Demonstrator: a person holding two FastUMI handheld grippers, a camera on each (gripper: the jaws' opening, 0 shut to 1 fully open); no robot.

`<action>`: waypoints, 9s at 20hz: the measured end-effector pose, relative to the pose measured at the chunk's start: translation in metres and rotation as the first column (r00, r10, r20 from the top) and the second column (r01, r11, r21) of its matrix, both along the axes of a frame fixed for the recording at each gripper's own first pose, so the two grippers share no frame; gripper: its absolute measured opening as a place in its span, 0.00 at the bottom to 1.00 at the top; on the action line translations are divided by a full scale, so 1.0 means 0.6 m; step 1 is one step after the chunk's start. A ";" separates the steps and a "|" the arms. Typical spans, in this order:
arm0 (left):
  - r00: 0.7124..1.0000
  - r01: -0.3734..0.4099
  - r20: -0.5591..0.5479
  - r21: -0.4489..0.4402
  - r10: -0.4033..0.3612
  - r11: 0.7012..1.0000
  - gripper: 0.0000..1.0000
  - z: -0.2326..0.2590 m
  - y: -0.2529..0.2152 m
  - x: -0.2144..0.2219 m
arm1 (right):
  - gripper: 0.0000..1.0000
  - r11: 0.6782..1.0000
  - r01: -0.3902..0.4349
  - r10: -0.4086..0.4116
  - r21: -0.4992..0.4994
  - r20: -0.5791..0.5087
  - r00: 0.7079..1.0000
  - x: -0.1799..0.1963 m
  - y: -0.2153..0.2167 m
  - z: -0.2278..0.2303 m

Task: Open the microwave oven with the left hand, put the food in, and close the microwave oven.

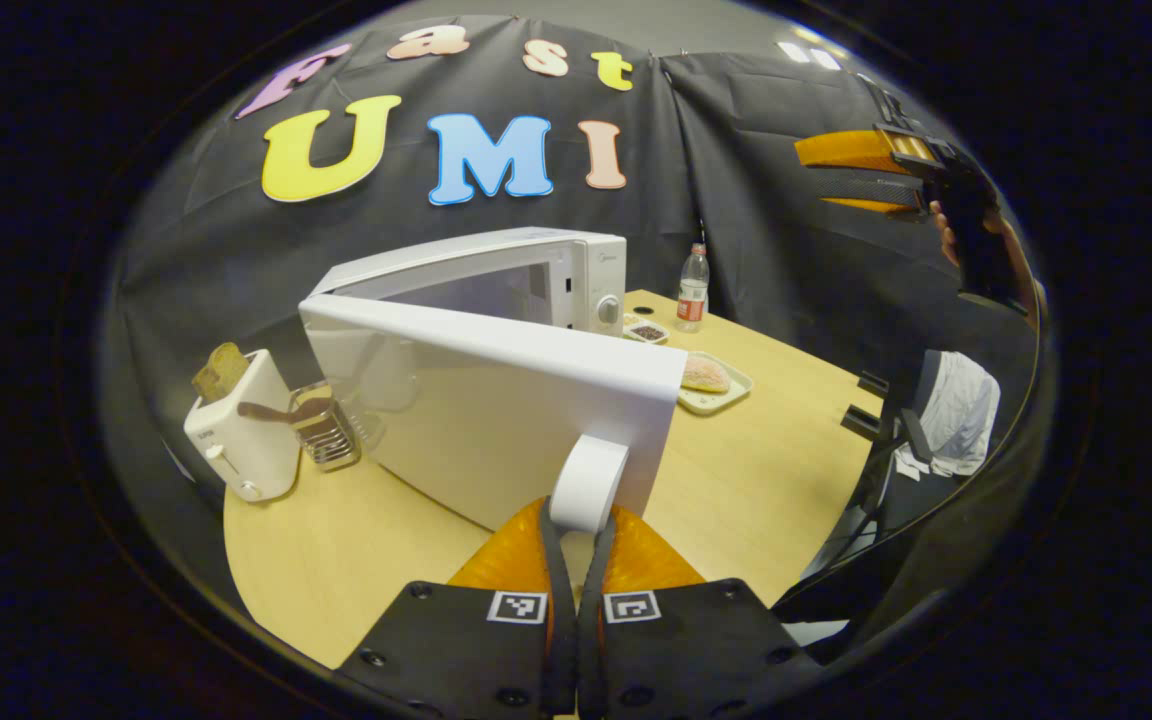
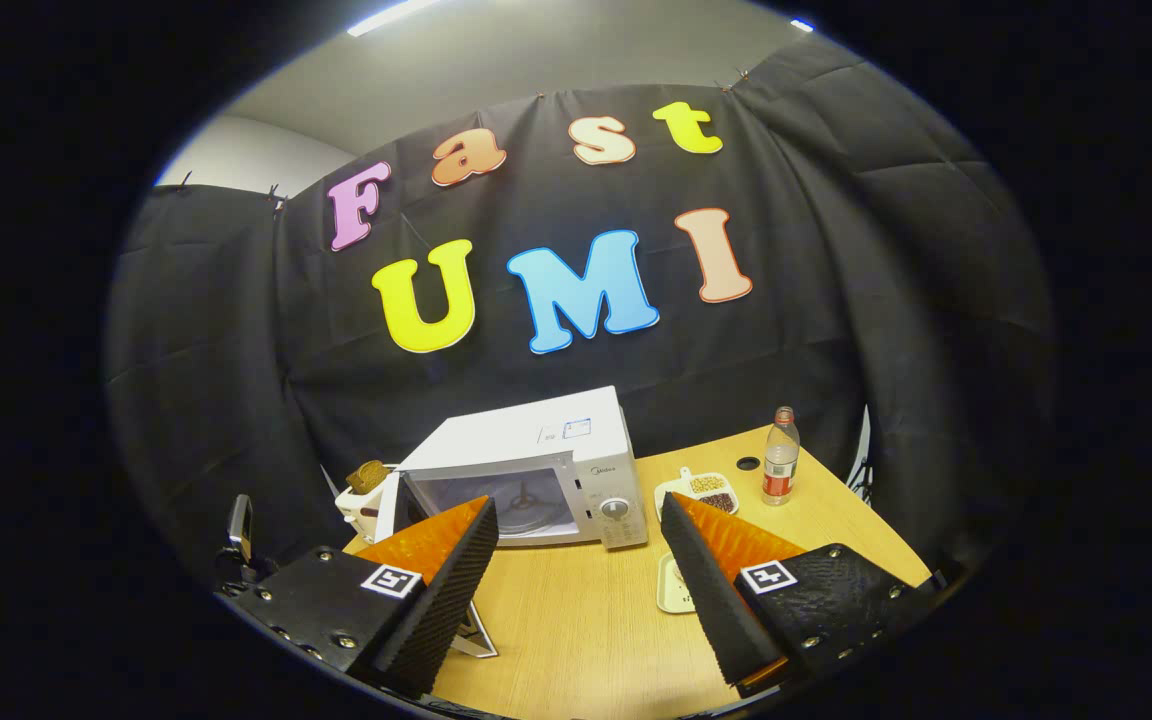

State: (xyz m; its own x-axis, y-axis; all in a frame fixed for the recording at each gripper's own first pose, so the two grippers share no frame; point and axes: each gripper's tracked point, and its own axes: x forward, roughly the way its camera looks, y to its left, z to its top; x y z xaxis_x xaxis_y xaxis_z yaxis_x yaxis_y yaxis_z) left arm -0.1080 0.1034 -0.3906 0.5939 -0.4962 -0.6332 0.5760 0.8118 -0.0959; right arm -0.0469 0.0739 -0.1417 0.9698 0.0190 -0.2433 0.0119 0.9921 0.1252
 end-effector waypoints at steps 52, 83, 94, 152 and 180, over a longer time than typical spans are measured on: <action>0.613 -0.632 0.450 -0.213 0.649 0.745 0.99 0.548 -0.022 0.097 | 1.00 0.935 -0.313 0.160 -0.166 -0.591 0.791 0.220 -0.255 -0.483; 0.676 -0.534 0.396 -0.318 0.622 0.783 0.99 0.536 0.108 0.080 | 0.67 0.674 -0.392 0.142 -0.627 -0.410 0.901 0.168 -0.056 -0.331; 0.658 -0.491 0.469 -0.327 0.590 0.807 0.99 0.589 0.189 0.036 | 0.67 0.370 -0.371 0.218 -0.852 -0.309 0.926 0.207 0.063 -0.289; 0.683 -0.564 0.442 -0.189 0.582 0.804 0.96 0.514 0.108 0.096 | 0.97 0.553 -0.385 0.336 -0.738 -0.226 0.915 0.293 0.134 -0.275; 0.733 -0.446 0.457 -0.238 0.504 0.863 0.96 0.484 0.019 0.116 | 0.96 0.961 0.014 0.054 -0.275 0.236 0.970 0.037 0.024 0.147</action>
